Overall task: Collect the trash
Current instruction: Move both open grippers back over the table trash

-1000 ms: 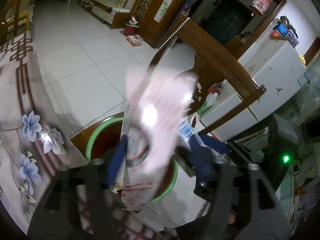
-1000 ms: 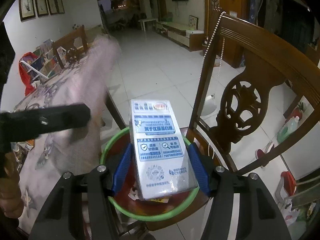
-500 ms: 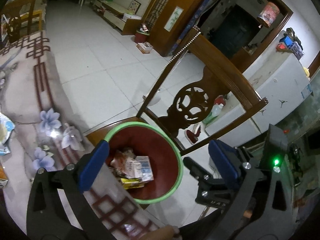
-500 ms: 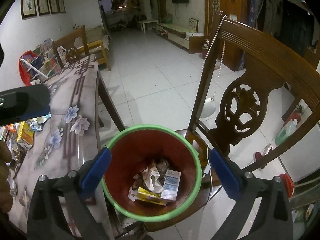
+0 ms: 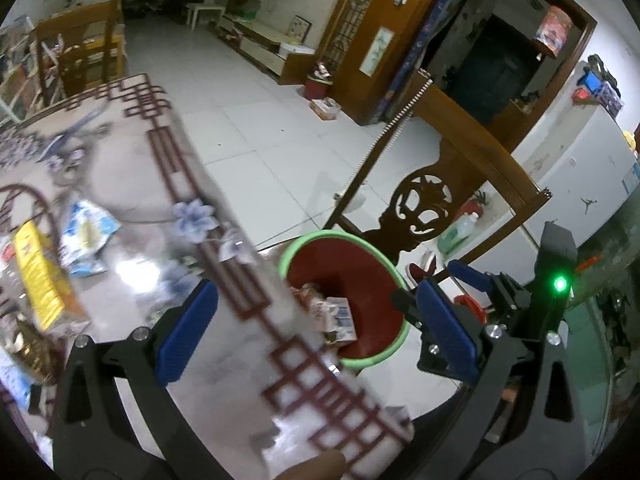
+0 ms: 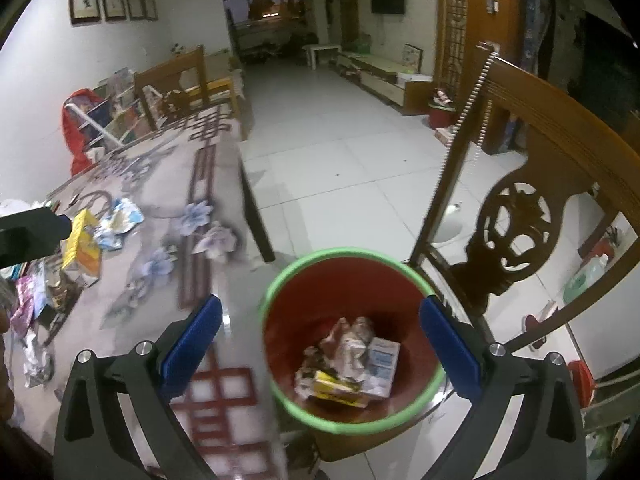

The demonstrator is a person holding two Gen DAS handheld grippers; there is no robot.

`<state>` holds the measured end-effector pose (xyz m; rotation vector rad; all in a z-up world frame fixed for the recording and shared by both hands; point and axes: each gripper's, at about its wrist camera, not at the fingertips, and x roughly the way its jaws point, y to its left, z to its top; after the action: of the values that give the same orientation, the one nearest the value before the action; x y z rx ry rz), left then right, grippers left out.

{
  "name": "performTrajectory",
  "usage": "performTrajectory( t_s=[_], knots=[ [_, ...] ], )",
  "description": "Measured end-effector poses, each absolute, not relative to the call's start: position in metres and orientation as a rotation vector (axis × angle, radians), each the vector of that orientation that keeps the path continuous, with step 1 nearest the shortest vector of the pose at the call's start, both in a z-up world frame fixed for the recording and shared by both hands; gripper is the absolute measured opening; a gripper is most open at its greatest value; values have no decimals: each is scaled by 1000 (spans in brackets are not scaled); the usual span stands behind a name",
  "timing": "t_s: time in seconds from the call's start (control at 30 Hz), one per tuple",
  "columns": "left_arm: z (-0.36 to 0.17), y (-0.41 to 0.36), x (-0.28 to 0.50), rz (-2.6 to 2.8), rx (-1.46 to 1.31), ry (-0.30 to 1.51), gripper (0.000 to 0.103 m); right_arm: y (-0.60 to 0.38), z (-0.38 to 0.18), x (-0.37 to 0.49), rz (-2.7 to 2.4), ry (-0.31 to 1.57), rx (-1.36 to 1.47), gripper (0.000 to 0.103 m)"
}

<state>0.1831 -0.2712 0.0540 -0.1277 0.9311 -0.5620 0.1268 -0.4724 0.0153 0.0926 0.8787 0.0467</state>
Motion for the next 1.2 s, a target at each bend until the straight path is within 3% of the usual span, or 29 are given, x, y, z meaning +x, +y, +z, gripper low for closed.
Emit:
performTrajectory(
  t_s=[0.77, 1.2],
  knots=[
    [41, -32, 106, -217, -216, 924, 97, -274, 27, 117, 328, 882, -66, 96],
    [16, 62, 90, -22, -305, 939, 97, -187, 31, 131, 449, 867, -135, 96]
  ],
)
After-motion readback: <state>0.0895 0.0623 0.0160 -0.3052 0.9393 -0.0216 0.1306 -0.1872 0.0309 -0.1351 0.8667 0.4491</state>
